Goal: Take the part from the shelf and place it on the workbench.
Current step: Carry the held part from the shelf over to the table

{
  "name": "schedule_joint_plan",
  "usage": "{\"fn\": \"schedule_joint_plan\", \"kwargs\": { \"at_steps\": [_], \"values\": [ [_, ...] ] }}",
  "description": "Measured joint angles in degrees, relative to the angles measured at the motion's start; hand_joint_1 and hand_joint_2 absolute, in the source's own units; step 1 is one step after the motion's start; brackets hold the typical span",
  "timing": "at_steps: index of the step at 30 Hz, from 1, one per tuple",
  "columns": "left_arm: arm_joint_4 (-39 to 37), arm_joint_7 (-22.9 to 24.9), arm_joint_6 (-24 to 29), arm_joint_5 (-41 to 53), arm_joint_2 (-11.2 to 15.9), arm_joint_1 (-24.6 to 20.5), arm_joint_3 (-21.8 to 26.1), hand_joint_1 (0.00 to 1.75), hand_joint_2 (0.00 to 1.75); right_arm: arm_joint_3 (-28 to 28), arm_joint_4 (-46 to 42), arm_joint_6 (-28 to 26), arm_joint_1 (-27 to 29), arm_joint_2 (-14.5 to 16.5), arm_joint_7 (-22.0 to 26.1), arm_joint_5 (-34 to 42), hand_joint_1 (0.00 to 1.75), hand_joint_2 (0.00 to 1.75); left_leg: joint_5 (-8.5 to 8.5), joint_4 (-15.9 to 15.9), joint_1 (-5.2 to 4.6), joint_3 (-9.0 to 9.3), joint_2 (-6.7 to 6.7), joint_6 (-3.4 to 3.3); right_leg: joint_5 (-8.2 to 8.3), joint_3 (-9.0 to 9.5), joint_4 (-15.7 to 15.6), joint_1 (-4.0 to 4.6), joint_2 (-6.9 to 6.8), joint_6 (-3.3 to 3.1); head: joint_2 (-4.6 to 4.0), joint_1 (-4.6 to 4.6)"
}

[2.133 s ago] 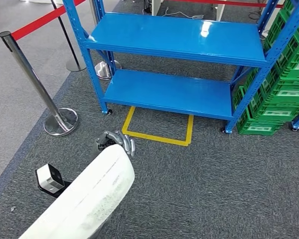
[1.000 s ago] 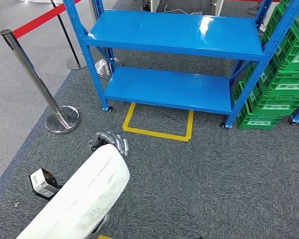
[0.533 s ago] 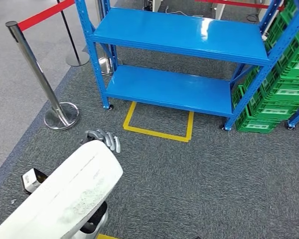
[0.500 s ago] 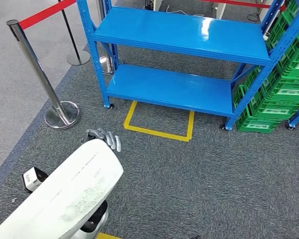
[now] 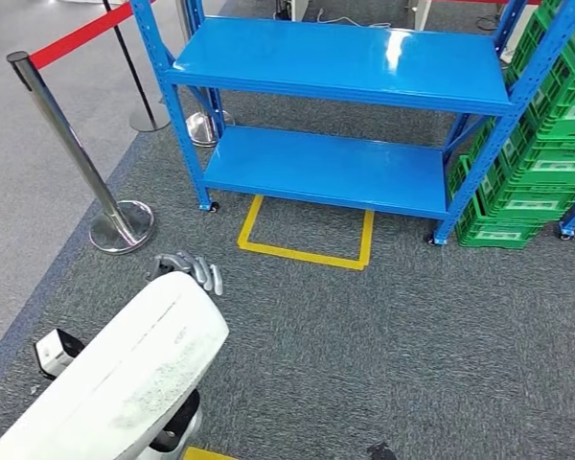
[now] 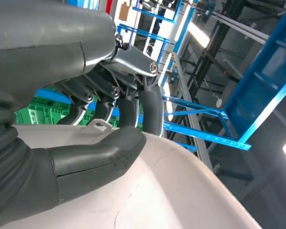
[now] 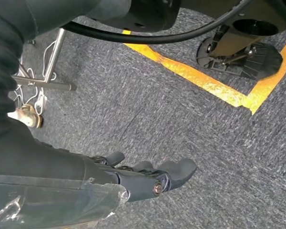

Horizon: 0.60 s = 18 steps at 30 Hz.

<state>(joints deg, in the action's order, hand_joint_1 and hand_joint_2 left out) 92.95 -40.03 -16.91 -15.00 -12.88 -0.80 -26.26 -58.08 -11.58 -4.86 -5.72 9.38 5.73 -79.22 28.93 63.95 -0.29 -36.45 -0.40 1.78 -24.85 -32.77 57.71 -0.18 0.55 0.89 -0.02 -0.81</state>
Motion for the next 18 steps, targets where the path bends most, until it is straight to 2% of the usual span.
{"fn": "schedule_joint_plan", "kwargs": {
  "at_steps": [1, 2, 3, 4, 5, 7, 9, 12, 13, 14, 15, 17, 18],
  "values": [
    [0.01, -0.01, -0.13, 0.12, 0.01, 0.08, 0.13, 1.55, 1.75, -0.04, -0.01, 0.03, 0.0, 0.0, -0.06, -0.08, 0.0, 1.75, 1.83, 3.93, 0.11, -1.87, 0.01, 0.26, 0.04, -0.08, 0.0, -0.01, -0.02, -0.08, 0.0, 0.08],
    [0.01, -0.02, -0.24, 0.25, 0.01, 0.19, 0.29, 1.55, 1.75, -0.07, -0.02, 0.01, 0.01, 0.0, -0.16, -0.19, 0.0, 1.75, 2.95, 7.16, 0.21, -3.41, 0.01, 0.42, 0.05, -0.13, 0.01, -0.02, -0.03, -0.1, 0.0, 0.07],
    [0.01, -0.02, -0.34, 0.37, 0.01, 0.31, 0.47, 1.55, 1.75, -0.09, -0.02, -0.04, 0.02, 0.0, -0.32, -0.31, 0.0, 1.75, 3.23, 9.06, 0.29, -4.32, 0.02, 0.53, 0.07, -0.16, 0.01, -0.03, -0.04, -0.11, 0.0, 0.08],
    [0.01, -0.02, -0.42, 0.48, 0.01, 0.4, 0.64, 1.55, 1.75, -0.09, -0.03, -0.15, 0.02, 0.0, -0.57, -0.51, 0.0, 1.75, 2.36, 8.77, 0.35, -4.17, 0.02, 0.58, 0.08, -0.16, 0.02, -0.06, -0.02, -0.11, 0.0, 0.08],
    [0.01, -0.02, -0.46, 0.53, 0.01, 0.45, 0.8, 1.55, 1.75, -0.09, -0.03, -0.35, 0.02, 0.0, -0.93, -0.83, 0.0, 1.75, 0.67, 6.47, 0.42, -2.98, 0.03, 0.59, 0.08, -0.13, 0.03, -0.12, 0.01, -0.05, 0.0, 0.07],
    [0.01, -0.03, -0.51, 0.59, -0.03, 0.43, 0.98, 1.55, 1.75, -0.08, -0.03, -1.02, 0.03, 0.0, -1.99, -1.7, 0.0, 1.75, -2.89, -1.18, 0.58, 1.0, 0.09, 0.67, 0.0, -0.14, 0.21, -0.07, 0.1, 0.33, 0.0, 0.18],
    [0.01, -0.03, -0.53, 0.63, -0.11, 0.39, 1.07, 1.55, 1.75, -0.03, -0.03, -1.9, 0.06, 0.01, -3.42, -2.5, 0.0, 1.75, -4.05, -6.01, 0.66, 3.35, -0.06, 0.18, -0.05, -0.46, 0.48, 0.15, 0.16, 0.95, 0.0, 0.23],
    [0.01, -0.04, -0.51, 0.63, -0.2, 0.4, 1.15, 1.55, 1.75, 0.1, -0.03, -3.29, 0.21, 0.02, -5.3, -3.15, 0.0, 1.75, -4.02, -6.8, 0.56, 3.39, -0.24, -1.09, -0.1, -0.8, 0.58, 0.08, 0.12, 1.76, 0.0, 0.1],
    [0.01, -0.04, -0.5, 0.62, -0.23, 0.37, 1.14, 1.55, 1.75, 0.14, -0.03, -3.61, 0.22, 0.02, -5.73, -3.26, 0.0, 1.75, -4.12, -6.86, 0.6, 3.39, -0.21, -1.45, -0.73, -1.17, 1.36, 0.01, 0.06, 2.01, 0.0, -0.02],
    [0.01, -0.04, -0.49, 0.62, -0.27, 0.34, 1.13, 1.55, 1.75, 0.16, -0.03, -3.81, 0.21, 0.02, -6.02, -3.29, 0.0, 1.75, -4.19, -6.93, 0.67, 3.39, -0.16, -1.76, -2.0, -2.06, 3.28, -0.02, 0.02, 2.24, 0.0, -0.17],
    [0.01, -0.04, -0.49, 0.61, -0.3, 0.31, 1.12, 1.55, 1.75, 0.18, -0.03, -3.9, 0.2, 0.02, -6.24, -3.3, 0.0, 1.75, -4.22, -6.95, 0.68, 3.39, -0.1, -1.98, -3.79, -3.52, 6.47, -0.02, -0.03, 2.43, 0.0, -0.34],
    [-0.01, -0.04, -0.49, 0.58, -0.3, 0.31, 1.1, 1.55, 1.75, 0.19, -0.03, -3.91, 0.25, 0.02, -6.52, -3.28, 0.0, 1.75, -4.2, -6.94, 0.59, 3.36, -0.02, -2.24, -7.21, -7.07, 14.25, -0.01, -0.05, 2.64, 0.0, -0.54],
    [-0.02, -0.04, -0.48, 0.57, -0.3, 0.31, 1.1, 1.55, 1.75, 0.19, -0.03, -3.91, 0.31, 0.02, -6.63, -3.27, 0.0, 1.75, -4.19, -6.93, 0.54, 3.38, -0.01, -2.29, -7.76, -8.17, 16.63, 0.0, -0.05, 2.66, 0.0, -0.54]
  ]
}}
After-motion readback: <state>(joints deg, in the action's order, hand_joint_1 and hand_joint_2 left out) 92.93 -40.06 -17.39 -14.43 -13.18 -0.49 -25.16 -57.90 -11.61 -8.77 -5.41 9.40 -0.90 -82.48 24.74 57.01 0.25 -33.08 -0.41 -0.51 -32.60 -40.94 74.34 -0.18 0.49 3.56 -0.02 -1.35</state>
